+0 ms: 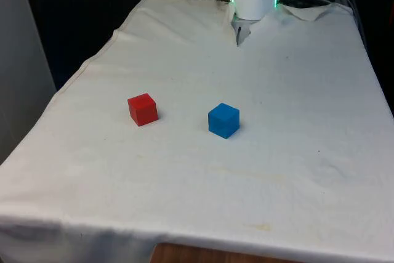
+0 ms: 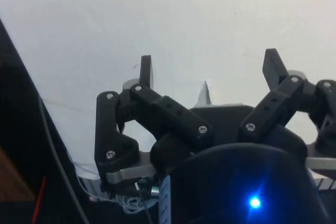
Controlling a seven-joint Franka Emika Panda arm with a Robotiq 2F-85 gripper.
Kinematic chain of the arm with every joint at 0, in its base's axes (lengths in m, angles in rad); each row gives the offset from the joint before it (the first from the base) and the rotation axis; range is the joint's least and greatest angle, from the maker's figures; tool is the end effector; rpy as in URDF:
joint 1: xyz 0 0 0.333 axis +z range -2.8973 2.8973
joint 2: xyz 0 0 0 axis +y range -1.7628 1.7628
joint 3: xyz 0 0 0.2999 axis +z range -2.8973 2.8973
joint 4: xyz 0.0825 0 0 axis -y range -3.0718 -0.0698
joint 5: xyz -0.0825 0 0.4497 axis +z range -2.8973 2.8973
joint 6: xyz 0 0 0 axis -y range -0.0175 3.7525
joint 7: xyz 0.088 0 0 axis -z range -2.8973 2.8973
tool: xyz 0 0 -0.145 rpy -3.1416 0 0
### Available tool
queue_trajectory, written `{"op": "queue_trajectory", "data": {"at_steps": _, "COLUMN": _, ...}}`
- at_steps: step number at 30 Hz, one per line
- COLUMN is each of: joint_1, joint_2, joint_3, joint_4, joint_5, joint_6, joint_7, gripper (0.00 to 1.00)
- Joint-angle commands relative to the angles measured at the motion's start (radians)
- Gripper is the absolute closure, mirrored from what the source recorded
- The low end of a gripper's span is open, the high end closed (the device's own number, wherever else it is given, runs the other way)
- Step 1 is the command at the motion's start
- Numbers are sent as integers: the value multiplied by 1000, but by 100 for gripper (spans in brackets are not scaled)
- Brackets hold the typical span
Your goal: Stack the two cubes.
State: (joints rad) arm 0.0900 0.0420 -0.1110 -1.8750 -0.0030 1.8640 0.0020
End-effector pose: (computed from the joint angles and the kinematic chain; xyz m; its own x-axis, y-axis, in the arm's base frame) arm 0.6261 -0.0131 0.4049 0.9984 -0.0223 -0.0527 -0.0219 -0.9997 0.0076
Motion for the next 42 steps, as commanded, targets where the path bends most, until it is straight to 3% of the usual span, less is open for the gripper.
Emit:
{"op": "queue_trajectory", "data": {"at_steps": 1, "joint_1": -4, "joint_2": 5, "joint_3": -4, "joint_4": 6, "joint_5": -2, "joint_6": -1, "joint_7": -10, "gripper": 0}}
{"op": "queue_trajectory", "data": {"at_steps": 17, "joint_1": -11, "joint_2": 64, "joint_3": -69, "joint_4": 52, "joint_5": -1, "joint_6": 21, "joint_7": -104, "gripper": 0}}
{"op": "queue_trajectory", "data": {"at_steps": 32, "joint_1": -13, "joint_2": 94, "joint_3": -87, "joint_4": 46, "joint_5": -12, "joint_6": 75, "joint_7": -196, "gripper": 0}}
{"op": "queue_trajectory", "data": {"at_steps": 40, "joint_1": -11, "joint_2": 103, "joint_3": -109, "joint_4": 38, "joint_5": -8, "joint_6": 89, "joint_7": -199, "gripper": 0}}
{"op": "queue_trajectory", "data": {"at_steps": 42, "joint_1": -10, "joint_2": 109, "joint_3": -113, "joint_4": 33, "joint_5": -14, "joint_6": 107, "joint_7": -176, "gripper": 0}}
